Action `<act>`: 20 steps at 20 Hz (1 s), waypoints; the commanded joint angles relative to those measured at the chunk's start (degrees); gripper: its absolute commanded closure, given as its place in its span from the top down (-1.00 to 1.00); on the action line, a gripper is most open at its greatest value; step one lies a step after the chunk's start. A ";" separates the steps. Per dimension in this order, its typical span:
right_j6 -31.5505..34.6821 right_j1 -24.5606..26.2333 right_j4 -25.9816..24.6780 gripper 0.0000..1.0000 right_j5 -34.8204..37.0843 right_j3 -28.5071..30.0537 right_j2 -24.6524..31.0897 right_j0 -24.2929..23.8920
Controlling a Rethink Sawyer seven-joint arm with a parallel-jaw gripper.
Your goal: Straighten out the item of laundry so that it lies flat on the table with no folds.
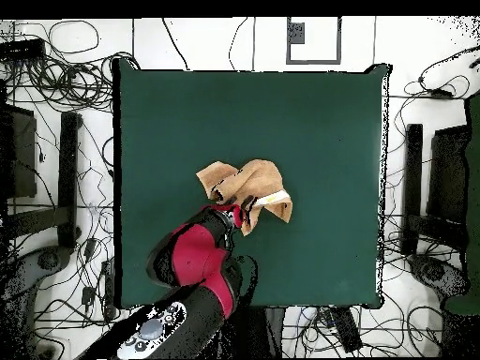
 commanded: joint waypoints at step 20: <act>13.65 -5.05 -5.61 1.00 -4.95 -3.65 28.39 -18.72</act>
